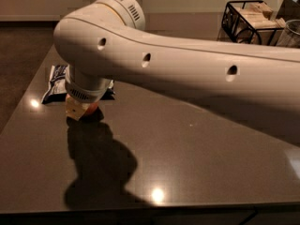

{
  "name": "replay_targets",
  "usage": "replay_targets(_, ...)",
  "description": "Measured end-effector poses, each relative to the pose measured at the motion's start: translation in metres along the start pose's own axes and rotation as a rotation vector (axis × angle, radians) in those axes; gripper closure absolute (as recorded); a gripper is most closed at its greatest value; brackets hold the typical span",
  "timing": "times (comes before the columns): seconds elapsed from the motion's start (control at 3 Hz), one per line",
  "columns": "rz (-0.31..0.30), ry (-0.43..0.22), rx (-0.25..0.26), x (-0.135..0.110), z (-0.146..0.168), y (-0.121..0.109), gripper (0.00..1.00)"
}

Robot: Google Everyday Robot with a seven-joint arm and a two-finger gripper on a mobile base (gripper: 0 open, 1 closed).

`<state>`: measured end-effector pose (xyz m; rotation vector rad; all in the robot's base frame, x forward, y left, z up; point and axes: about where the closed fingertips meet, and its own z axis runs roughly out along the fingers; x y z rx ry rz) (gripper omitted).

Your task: Move apple near blue chip bag

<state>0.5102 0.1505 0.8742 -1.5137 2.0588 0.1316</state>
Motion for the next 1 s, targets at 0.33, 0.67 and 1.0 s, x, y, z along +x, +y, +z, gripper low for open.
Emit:
replay_targets(0.33,-0.002,0.018,-0.005,0.0076,0.0054,0.0013,0.12)
replay_targets(0.67,-0.010,0.015,0.012,0.0123,0.0061,0.0021,0.00)
replay_targets(1.0,-0.010,0.014,0.013,0.0125,0.0062,0.0021,0.00)
